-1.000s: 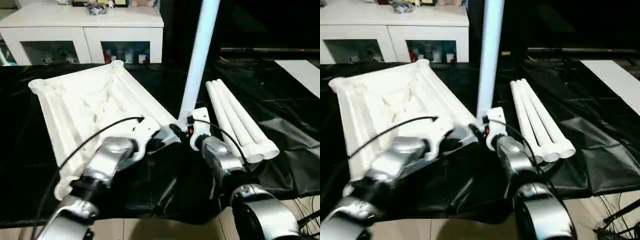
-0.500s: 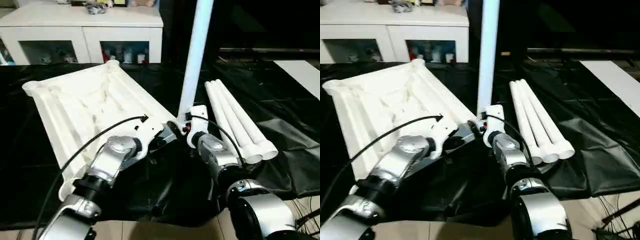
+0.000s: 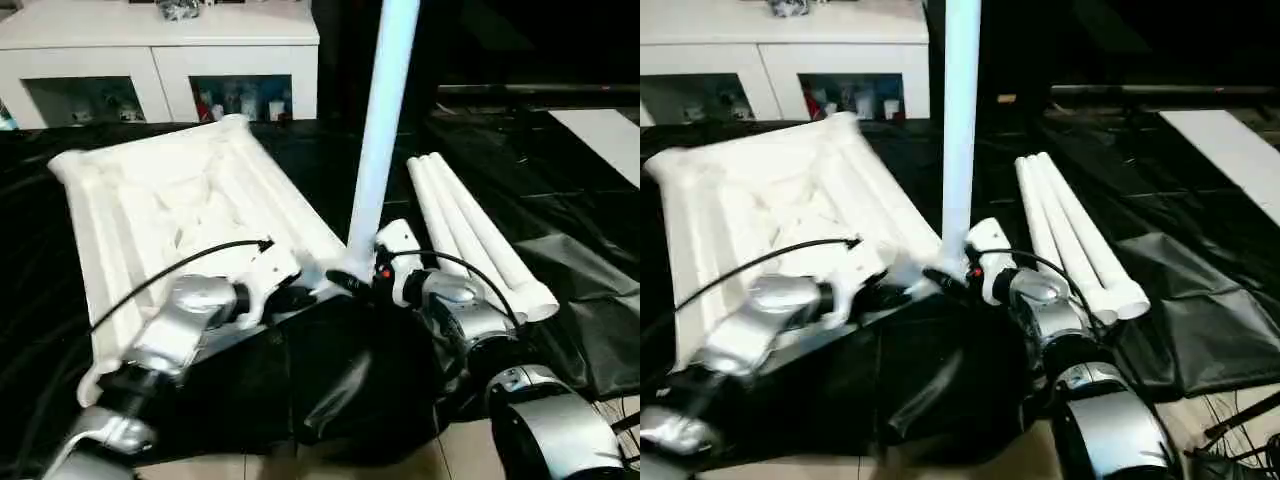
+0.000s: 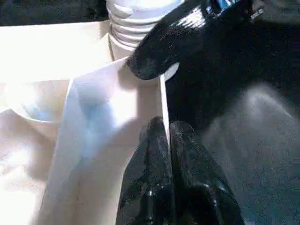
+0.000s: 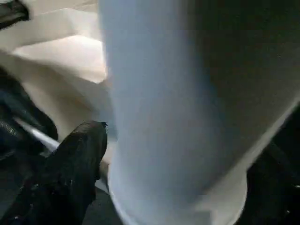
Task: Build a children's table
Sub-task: Rotate leg to tighten
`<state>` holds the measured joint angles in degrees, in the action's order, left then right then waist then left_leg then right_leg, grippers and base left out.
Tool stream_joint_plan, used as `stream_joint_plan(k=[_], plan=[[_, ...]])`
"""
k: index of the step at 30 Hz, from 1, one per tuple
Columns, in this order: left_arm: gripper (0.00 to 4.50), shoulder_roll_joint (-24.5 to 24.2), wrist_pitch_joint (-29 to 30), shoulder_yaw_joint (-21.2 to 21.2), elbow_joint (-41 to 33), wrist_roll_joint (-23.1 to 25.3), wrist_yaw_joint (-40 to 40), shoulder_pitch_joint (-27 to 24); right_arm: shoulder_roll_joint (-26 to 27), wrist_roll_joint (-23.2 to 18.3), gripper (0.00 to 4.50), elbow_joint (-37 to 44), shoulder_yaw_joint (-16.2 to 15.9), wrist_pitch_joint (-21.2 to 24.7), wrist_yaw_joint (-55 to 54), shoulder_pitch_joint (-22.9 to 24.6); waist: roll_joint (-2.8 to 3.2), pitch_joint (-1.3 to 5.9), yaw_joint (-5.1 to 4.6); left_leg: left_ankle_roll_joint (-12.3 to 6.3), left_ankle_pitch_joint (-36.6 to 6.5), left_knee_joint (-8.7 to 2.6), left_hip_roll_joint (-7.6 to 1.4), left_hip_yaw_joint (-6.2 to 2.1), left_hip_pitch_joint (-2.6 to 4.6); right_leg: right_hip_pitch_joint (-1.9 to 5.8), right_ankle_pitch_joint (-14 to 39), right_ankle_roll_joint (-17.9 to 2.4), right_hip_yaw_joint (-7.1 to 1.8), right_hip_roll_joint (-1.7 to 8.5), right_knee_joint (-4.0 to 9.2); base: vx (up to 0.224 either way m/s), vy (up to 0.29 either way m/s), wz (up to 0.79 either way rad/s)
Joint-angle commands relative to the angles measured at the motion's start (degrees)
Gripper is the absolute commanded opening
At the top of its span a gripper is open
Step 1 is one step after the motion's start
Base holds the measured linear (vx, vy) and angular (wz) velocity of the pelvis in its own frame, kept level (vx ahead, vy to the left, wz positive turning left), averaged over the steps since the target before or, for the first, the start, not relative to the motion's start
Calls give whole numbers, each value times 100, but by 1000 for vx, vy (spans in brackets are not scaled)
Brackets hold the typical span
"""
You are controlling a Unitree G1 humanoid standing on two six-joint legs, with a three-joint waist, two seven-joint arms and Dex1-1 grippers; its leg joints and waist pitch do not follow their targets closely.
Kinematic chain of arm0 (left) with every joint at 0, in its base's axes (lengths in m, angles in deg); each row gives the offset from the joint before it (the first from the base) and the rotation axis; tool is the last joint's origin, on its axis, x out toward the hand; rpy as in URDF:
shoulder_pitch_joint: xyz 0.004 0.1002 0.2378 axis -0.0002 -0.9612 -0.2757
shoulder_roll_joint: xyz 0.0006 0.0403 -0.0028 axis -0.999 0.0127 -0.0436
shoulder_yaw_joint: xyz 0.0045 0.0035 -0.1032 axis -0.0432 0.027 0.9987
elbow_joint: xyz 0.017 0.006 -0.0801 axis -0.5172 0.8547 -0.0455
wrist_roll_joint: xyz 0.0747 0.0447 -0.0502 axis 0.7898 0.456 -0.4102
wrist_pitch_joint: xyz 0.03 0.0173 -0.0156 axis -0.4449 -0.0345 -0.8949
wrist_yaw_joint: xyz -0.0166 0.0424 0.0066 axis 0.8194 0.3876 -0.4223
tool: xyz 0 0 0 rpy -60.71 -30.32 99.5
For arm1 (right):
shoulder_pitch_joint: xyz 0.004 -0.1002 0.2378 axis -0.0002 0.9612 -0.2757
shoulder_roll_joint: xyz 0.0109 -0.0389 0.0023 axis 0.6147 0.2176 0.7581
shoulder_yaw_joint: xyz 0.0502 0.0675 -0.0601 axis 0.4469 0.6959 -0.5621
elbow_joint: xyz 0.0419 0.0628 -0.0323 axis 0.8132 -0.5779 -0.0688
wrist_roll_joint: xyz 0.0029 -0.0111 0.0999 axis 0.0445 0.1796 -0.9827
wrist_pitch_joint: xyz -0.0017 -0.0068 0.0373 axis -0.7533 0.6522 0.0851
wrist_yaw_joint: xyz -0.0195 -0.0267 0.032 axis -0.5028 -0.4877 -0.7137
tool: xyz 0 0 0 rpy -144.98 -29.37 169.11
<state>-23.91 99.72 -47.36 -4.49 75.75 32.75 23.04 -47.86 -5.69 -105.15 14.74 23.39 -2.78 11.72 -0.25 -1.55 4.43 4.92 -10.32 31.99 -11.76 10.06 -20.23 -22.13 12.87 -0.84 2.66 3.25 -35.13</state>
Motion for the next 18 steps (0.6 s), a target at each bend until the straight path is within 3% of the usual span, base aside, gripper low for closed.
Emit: stream_joint_plan(k=[1, 6, 11, 12, 15, 16, 18], plan=[[0, -115, 27, -252, 84, 6, 436, -237, -143, 61, 401, 81, -84, -40, 315, 58, -18, 244, 14, -542, -712, -277, -173, 6, -9, 260, -283, -1491, -221, 411, 320, 0, 0, 0], [0, -330, 72, -247, -71, -133, 738, -318, -297, 94, 401, 152, -233, -242, 809, 114, -14, 232, 18, -397, -880, -298, -186, 0, 7, 254, 157, -1420, -234, 423, 341, 0, 0, 0], [0, -400, 145, -215, -84, -173, 803, -303, -348, 12, 401, 203, -246, -260, 1121, 162, -37, 244, 27, -464, -671, -277, -180, 8, 3, 262, -245, -1488, -234, 412, 302, 0, 0, 0], [0, -397, 141, -213, -65, -168, 794, -291, -339, -10, 376, 188, -232, -263, 1150, 159, -33, 246, 37, -482, -637, -272, -177, 7, 5, 264, -278, -1502, -233, 414, 297, 0, 0, 0], [0, -384, 154, -223, -50, -173, 777, -273, -320, -51, 363, 153, -220, -266, 1232, 157, -29, 241, 43, -482, -670, -272, -180, 8, 3, 265, -241, -1519, -232, 417, 302, 0, 0, 0], [0, -379, 152, -227, -44, -178, 775, -271, -305, -84, 333, 151, -208, -259, 1263, 162, -35, 239, 43, -466, -683, -276, -183, 5, 7, 264, -206, -1515, -230, 416, 303, 0, 0, 0], [0, -374, 151, -232, -36, -183, 773, -265, -299, -104, 322, 149, -208, -254, 1287, 166, -46, 247, 44, -465, -650, -268, -178, 7, 8, 271, -254, -1521, -233, 415, 294, 0, 0, 0]])
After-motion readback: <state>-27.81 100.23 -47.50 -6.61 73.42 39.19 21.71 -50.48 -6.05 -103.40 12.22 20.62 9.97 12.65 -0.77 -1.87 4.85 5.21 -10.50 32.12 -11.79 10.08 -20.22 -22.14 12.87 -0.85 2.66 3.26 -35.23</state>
